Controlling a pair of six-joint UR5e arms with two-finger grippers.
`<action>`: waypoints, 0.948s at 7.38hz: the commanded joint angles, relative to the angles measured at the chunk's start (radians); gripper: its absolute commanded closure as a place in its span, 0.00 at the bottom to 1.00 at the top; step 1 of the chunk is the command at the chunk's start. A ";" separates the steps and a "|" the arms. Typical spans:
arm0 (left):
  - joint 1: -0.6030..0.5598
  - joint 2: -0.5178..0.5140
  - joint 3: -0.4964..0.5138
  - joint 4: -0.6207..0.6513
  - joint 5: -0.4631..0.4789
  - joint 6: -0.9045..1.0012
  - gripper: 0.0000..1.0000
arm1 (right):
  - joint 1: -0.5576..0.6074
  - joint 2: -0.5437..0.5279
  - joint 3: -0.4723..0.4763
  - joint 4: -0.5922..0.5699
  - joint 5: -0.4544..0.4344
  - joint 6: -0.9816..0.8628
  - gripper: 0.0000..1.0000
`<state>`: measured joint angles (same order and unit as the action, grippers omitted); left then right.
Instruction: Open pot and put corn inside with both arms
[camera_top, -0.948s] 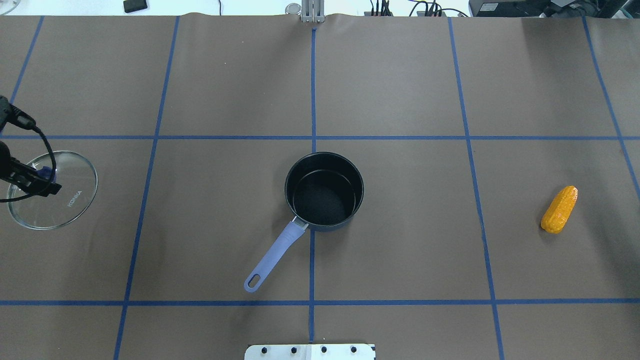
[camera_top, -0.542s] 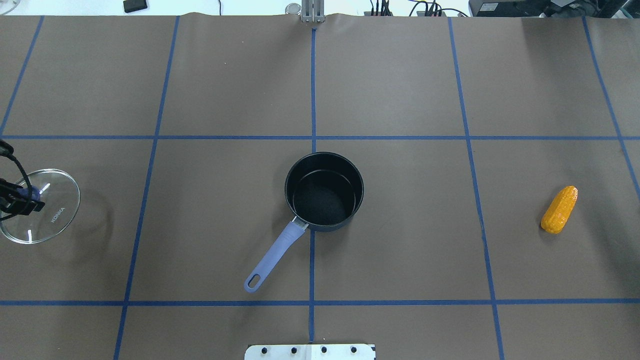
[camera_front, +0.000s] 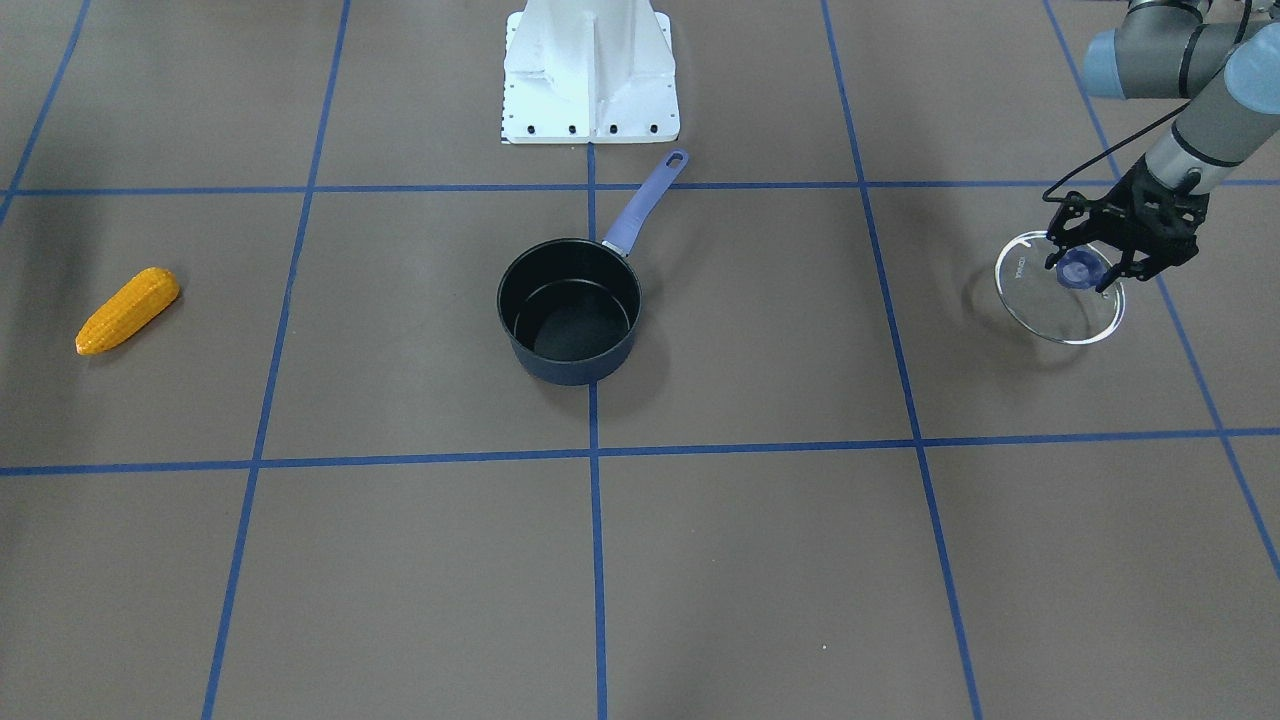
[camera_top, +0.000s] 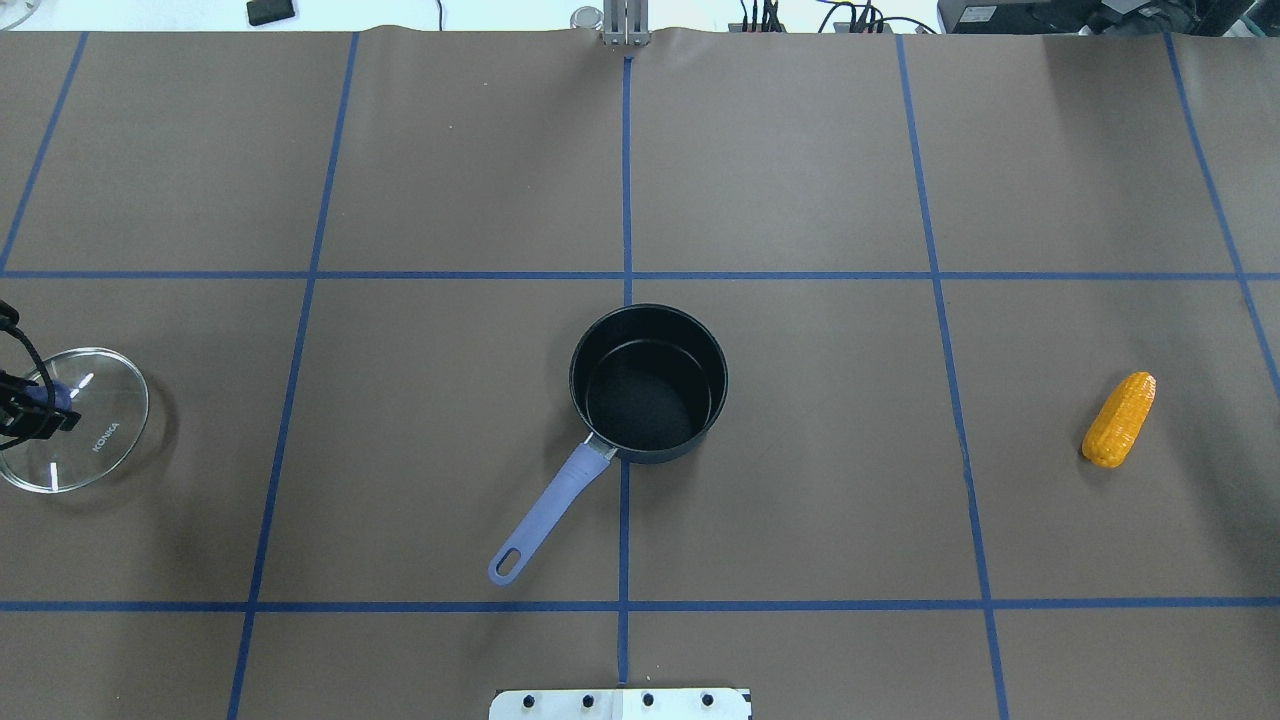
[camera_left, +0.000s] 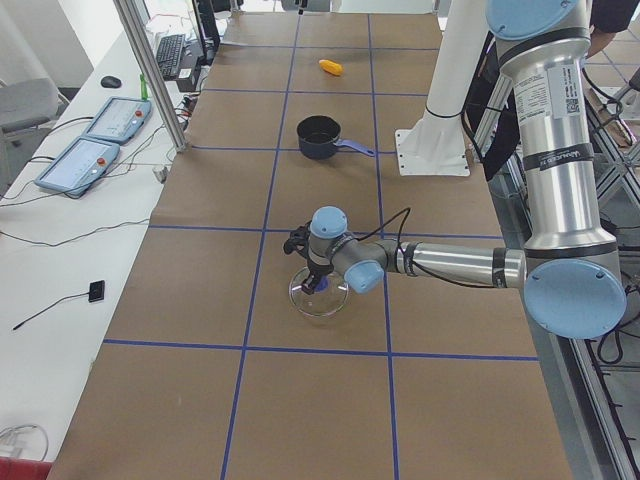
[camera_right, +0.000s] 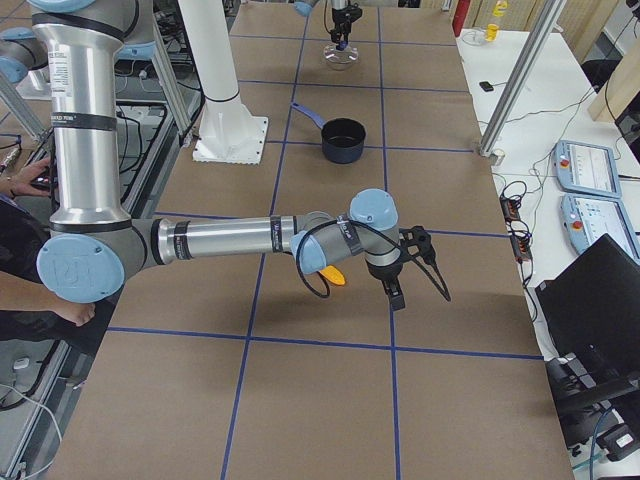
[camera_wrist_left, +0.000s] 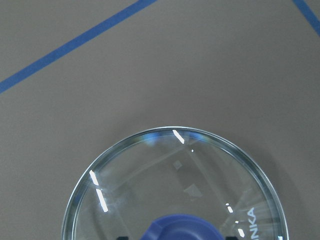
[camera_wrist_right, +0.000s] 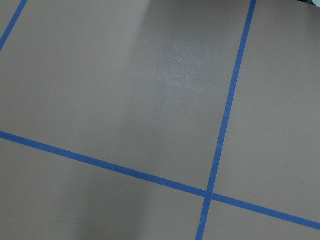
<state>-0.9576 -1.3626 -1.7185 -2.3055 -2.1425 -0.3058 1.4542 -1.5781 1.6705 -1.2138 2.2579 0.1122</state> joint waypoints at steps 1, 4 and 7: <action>0.005 -0.007 0.017 -0.002 0.006 0.002 0.39 | 0.000 0.000 0.000 0.000 0.000 0.001 0.00; 0.005 -0.019 0.016 0.000 0.010 0.001 0.02 | 0.000 0.000 0.002 0.000 0.000 0.003 0.00; -0.129 -0.032 -0.001 0.052 -0.046 0.005 0.02 | 0.000 0.000 0.005 0.000 0.000 0.004 0.00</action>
<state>-0.9959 -1.3891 -1.7158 -2.2891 -2.1629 -0.3043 1.4537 -1.5785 1.6740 -1.2134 2.2580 0.1163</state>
